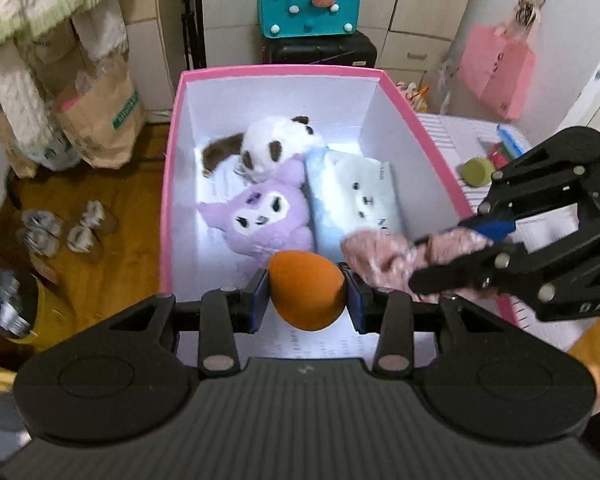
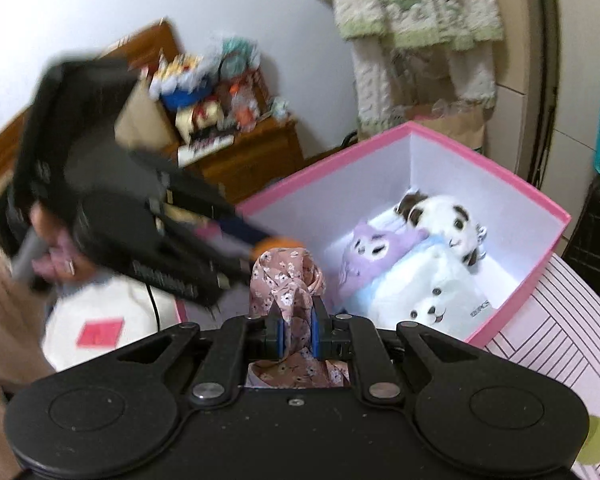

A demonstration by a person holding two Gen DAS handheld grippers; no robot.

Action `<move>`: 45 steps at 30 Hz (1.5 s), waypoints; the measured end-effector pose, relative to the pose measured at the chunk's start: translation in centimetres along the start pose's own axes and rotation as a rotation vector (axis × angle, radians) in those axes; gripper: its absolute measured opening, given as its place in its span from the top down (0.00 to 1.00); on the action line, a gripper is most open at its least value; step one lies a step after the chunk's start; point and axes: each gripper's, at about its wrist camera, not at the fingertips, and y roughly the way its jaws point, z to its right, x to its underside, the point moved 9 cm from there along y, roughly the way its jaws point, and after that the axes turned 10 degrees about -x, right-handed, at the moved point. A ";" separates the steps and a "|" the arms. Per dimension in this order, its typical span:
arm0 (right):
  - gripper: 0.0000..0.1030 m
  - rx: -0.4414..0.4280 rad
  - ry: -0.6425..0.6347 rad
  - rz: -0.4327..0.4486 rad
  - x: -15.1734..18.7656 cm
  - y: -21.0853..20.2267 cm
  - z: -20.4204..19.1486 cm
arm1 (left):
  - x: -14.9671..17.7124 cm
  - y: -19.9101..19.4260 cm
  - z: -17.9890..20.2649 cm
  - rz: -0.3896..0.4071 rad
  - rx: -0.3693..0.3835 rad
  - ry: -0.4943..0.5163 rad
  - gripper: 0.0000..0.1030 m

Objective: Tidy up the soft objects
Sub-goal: 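Carry the sponge with the left tool and scrunchie with the right tool over the box, then open the left tool to drop the sponge while the right tool drops the scrunchie, then move both tools to the blue wipes pack on the bed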

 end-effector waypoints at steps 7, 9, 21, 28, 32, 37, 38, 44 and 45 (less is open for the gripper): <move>0.85 -0.029 -0.004 -0.093 0.8 2.0 -0.8 | 1.1 1.0 0.2 -0.053 -0.014 0.047 0.62; 0.85 -0.024 -0.001 -0.106 1.0 2.7 -0.8 | 1.5 1.4 -0.1 -0.067 -0.007 0.040 0.62; 0.66 0.000 0.066 -0.120 1.2 4.1 0.1 | 1.3 1.4 -0.9 -0.034 -0.046 0.031 0.56; 0.66 0.012 0.101 -0.005 0.7 0.8 -0.1 | 1.4 -0.4 -0.6 0.016 -0.034 0.023 0.52; 0.66 0.046 0.098 0.080 0.9 -2.9 -0.7 | 1.2 -2.5 0.2 0.059 -0.021 0.017 0.52; 0.60 0.139 0.074 0.166 2.3 -8.1 -1.6 | 0.8 -6.2 2.5 0.157 -0.043 0.076 0.49; 0.57 0.170 0.067 0.176 2.8 -9.2 -1.8 | 0.6 -6.9 2.9 0.182 -0.052 0.082 0.48; 0.52 0.289 0.083 0.195 5.9 -14.5 -2.0 | 0.1 -9.4 7.0 0.256 0.010 0.091 0.46; 0.50 0.306 0.089 0.197 6.6 -15.3 -1.9 | 0.2 -9.6 7.8 0.263 0.025 0.095 0.46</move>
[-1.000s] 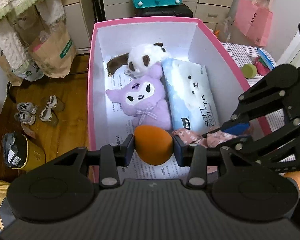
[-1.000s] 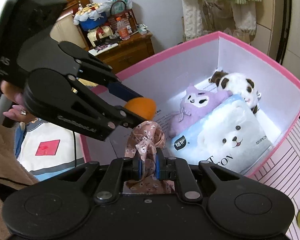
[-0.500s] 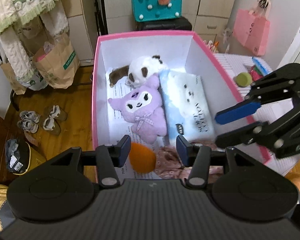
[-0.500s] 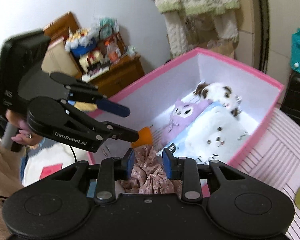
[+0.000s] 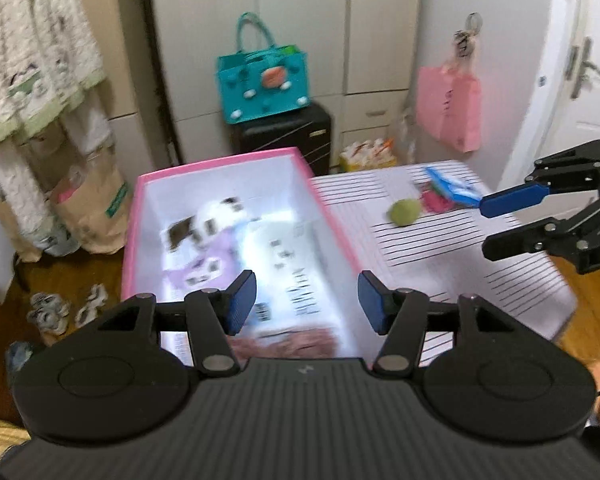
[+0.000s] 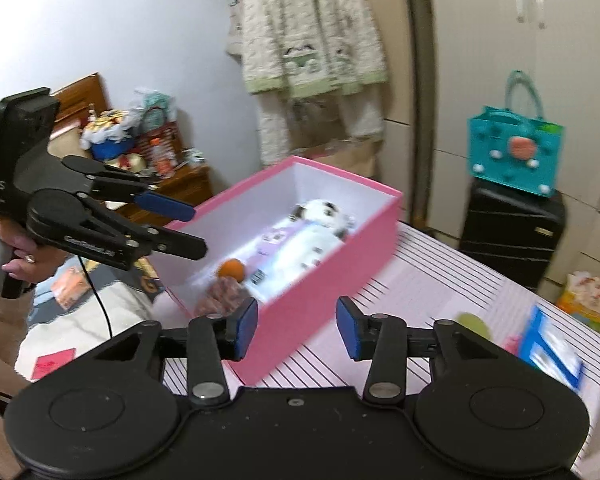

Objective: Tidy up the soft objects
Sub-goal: 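Move both tools to the blue wipes pack on the bed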

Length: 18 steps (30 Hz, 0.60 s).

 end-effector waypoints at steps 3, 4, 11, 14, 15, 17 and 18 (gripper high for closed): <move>0.48 0.046 0.022 0.015 1.1 -2.2 1.0 | -0.3 -0.5 2.8 0.025 0.047 0.017 0.46; 0.46 0.057 0.031 0.023 1.4 -2.7 1.3 | -0.5 -0.6 3.7 0.036 0.060 0.026 0.46; 0.34 0.170 0.125 0.145 4.2 -7.0 5.4 | -1.7 -0.8 10.2 0.120 0.123 0.060 0.44; 0.34 0.276 0.162 0.167 5.8 -8.1 8.2 | -2.3 -0.4 12.6 0.149 0.144 0.083 0.43; 0.34 0.315 0.169 0.167 6.2 -8.2 9.2 | -2.5 0.0 13.5 0.153 0.152 0.087 0.43; 0.34 0.361 0.190 0.163 7.2 -8.1 11.1 | -2.8 0.8 14.8 0.160 0.165 0.083 0.43; 0.34 0.360 0.208 0.162 7.7 -8.1 11.8 | -2.9 1.2 15.5 0.168 0.166 0.077 0.43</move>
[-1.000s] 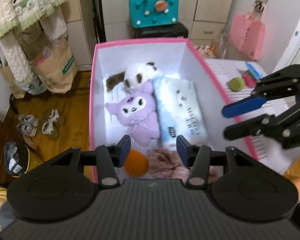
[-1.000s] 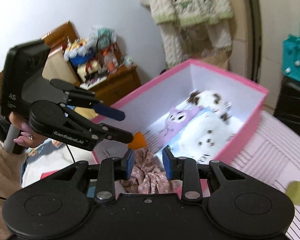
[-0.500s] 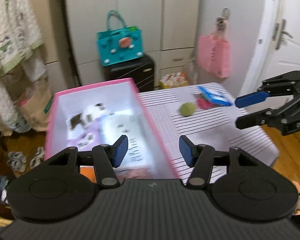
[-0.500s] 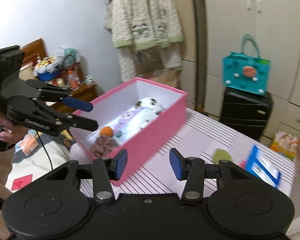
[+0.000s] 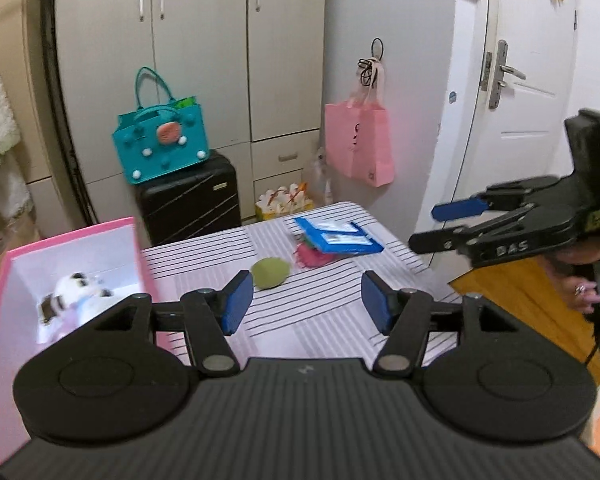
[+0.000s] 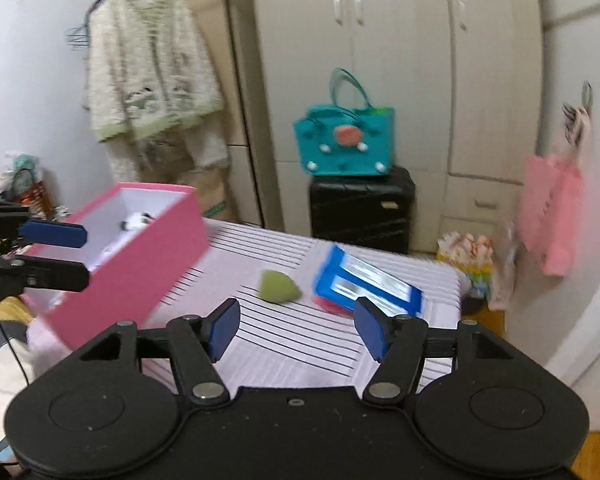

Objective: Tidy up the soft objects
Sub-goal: 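Move both tools to the blue wipes pack on the bed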

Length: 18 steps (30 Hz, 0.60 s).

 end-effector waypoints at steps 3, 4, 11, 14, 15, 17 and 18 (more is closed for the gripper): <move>0.34 -0.003 0.053 0.011 0.7 0.7 2.2 | 0.3 1.7 1.1 0.039 -0.044 -0.014 0.43; 0.34 -0.001 0.063 0.014 0.9 0.9 2.9 | 0.5 2.3 1.5 0.041 -0.048 -0.015 0.43; 0.34 -0.029 0.161 0.021 2.2 2.6 6.7 | 1.1 7.8 3.3 -0.010 0.008 -0.111 0.43; 0.34 -0.044 0.197 0.030 2.3 3.7 8.3 | 1.5 10.3 3.0 -0.006 -0.036 -0.152 0.43; 0.34 -0.051 0.213 0.033 2.3 4.1 8.8 | 1.6 11.3 2.9 -0.014 -0.036 -0.177 0.44; 0.34 -0.067 0.250 0.036 2.3 5.1 9.8 | 1.8 13.0 2.9 -0.021 -0.047 -0.211 0.45; 0.34 -0.072 0.272 0.037 2.4 5.6 10.4 | 1.7 13.7 3.0 -0.017 -0.056 -0.217 0.45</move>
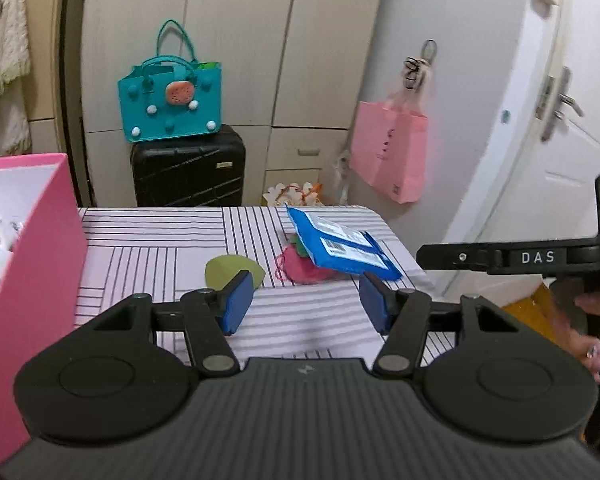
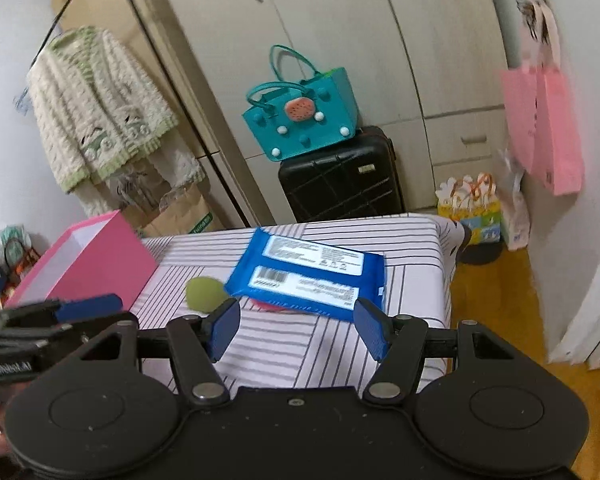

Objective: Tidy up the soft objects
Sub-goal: 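Move both tools to the blue wipes pack on the bed, then close both tools on the blue wipes pack and hold it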

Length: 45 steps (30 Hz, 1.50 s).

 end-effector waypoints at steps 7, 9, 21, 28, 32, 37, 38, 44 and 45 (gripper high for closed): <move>0.34 -0.044 0.243 -0.029 -0.3 4.0 4.8 | -0.7 5.2 0.4 -0.052 -0.041 -0.048 0.46; 0.34 -0.022 0.251 -0.025 -0.4 4.8 5.6 | -1.1 6.6 0.3 -0.065 -0.055 -0.079 0.47; 0.35 -0.053 0.296 -0.017 0.3 6.3 7.4 | -0.6 11.8 0.7 -0.133 -0.015 -0.196 0.68; 0.37 -0.050 0.272 0.007 0.5 6.1 7.3 | 0.1 12.0 0.6 -0.127 -0.013 -0.198 0.78; 0.60 -0.053 0.267 0.010 0.8 6.3 7.4 | 0.3 11.6 1.1 -0.113 0.000 -0.179 0.84; 0.70 -0.066 0.311 0.041 1.2 5.8 7.6 | 0.4 10.8 1.0 -0.105 0.023 -0.188 0.85; 0.71 -0.066 0.298 0.038 1.4 5.7 7.3 | 0.4 10.6 0.9 -0.103 0.021 -0.182 0.85; 0.71 -0.034 0.214 0.038 2.1 4.9 5.3 | 0.9 8.7 1.7 -0.080 0.027 -0.127 0.84; 0.70 -0.025 0.199 0.037 2.2 4.7 5.0 | 1.0 8.4 1.8 -0.079 0.026 -0.108 0.84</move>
